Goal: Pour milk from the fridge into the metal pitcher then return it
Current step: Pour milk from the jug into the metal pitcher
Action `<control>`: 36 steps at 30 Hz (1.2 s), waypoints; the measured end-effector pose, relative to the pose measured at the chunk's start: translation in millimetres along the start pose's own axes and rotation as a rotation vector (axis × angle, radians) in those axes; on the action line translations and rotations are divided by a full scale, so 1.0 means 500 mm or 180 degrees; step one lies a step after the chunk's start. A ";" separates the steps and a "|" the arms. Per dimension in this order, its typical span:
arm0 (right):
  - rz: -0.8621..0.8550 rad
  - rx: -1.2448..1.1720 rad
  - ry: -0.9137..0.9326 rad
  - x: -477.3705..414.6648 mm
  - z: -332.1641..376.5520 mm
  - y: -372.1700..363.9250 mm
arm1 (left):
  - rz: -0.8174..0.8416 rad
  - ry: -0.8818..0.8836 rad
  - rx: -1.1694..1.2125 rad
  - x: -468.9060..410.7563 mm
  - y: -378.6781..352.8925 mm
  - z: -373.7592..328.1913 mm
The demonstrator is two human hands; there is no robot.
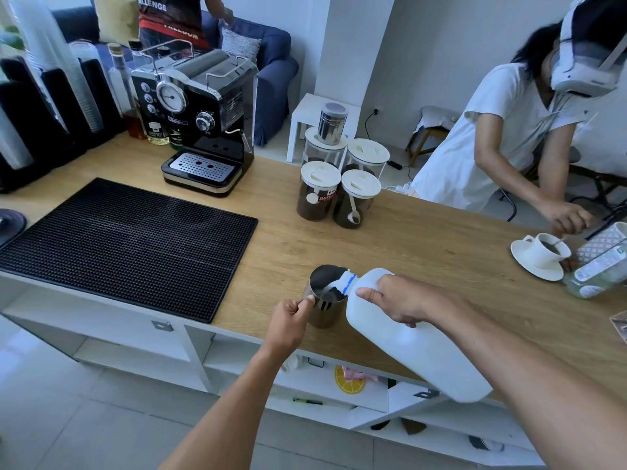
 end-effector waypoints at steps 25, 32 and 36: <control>0.0086 0.0144 -0.0009 -0.005 0.007 0.001 | -0.0025 -0.0041 -0.0035 0.002 0.000 0.002; 0.0089 0.0112 -0.0015 -0.004 0.003 0.000 | -0.0022 -0.0054 -0.0034 0.003 0.000 0.000; 0.0062 0.0107 -0.0013 0.001 0.007 0.005 | -0.0019 -0.0034 -0.0007 0.004 -0.001 -0.001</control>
Point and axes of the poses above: each hand's wrist, its own x-axis away from the middle knuckle, its own y-axis out of the back of the hand, z = x × y, the point moved 6 cm from there along -x, towards the middle knuckle, and after that the axes turned 4 degrees about -y, right-handed, at the moved point
